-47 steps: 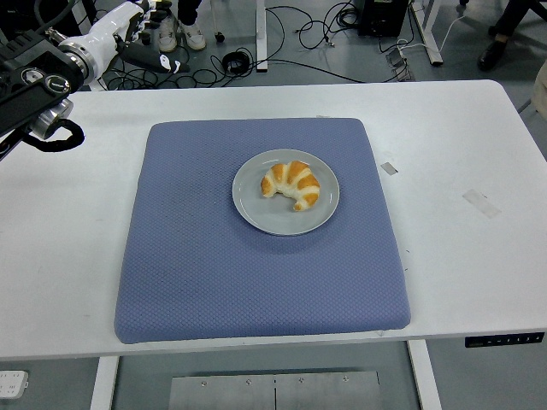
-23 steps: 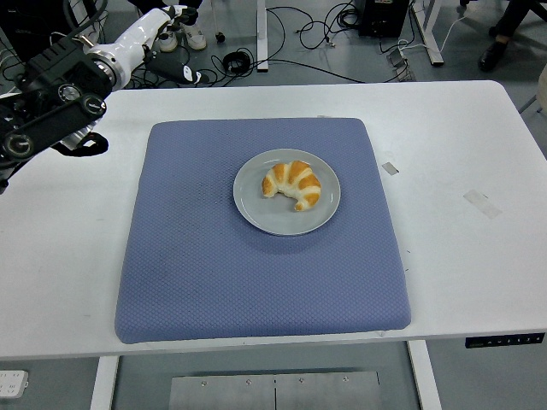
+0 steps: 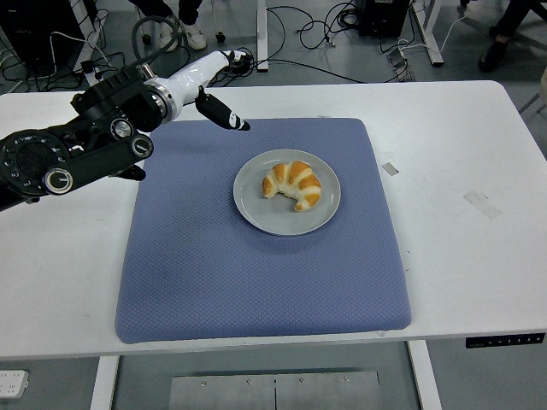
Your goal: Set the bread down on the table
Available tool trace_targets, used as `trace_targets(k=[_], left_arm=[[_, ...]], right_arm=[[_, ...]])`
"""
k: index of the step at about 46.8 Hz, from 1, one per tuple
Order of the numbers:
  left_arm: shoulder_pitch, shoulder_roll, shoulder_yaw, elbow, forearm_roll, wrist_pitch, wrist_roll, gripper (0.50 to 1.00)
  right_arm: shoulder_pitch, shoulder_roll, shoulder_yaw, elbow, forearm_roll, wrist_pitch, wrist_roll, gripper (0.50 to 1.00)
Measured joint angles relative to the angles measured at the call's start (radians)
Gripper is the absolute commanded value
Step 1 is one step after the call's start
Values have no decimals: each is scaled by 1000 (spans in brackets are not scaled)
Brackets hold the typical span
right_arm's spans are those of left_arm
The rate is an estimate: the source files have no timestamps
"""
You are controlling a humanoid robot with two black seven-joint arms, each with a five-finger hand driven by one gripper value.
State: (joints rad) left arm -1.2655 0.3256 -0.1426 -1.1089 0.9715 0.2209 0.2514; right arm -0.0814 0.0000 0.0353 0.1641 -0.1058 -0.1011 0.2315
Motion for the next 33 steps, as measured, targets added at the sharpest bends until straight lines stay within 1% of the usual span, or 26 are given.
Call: trace_targets(k=[11,16,24,33], left_arm=[[3,-3,33,-56,65,0,16,968],[6,-5,38,-64,85,-3,28,966],[6,-5,79,-87,120,-8,29,965],[11,-10,88,-124,156,-12,29,965]], right_arm=[[0,0,0,0,0,0,0,1000],[0,0,0,0,0,0,0,1000],[0,0,0,0,0,0,0,1000],[0,0,0,0,0,0,0,1000]])
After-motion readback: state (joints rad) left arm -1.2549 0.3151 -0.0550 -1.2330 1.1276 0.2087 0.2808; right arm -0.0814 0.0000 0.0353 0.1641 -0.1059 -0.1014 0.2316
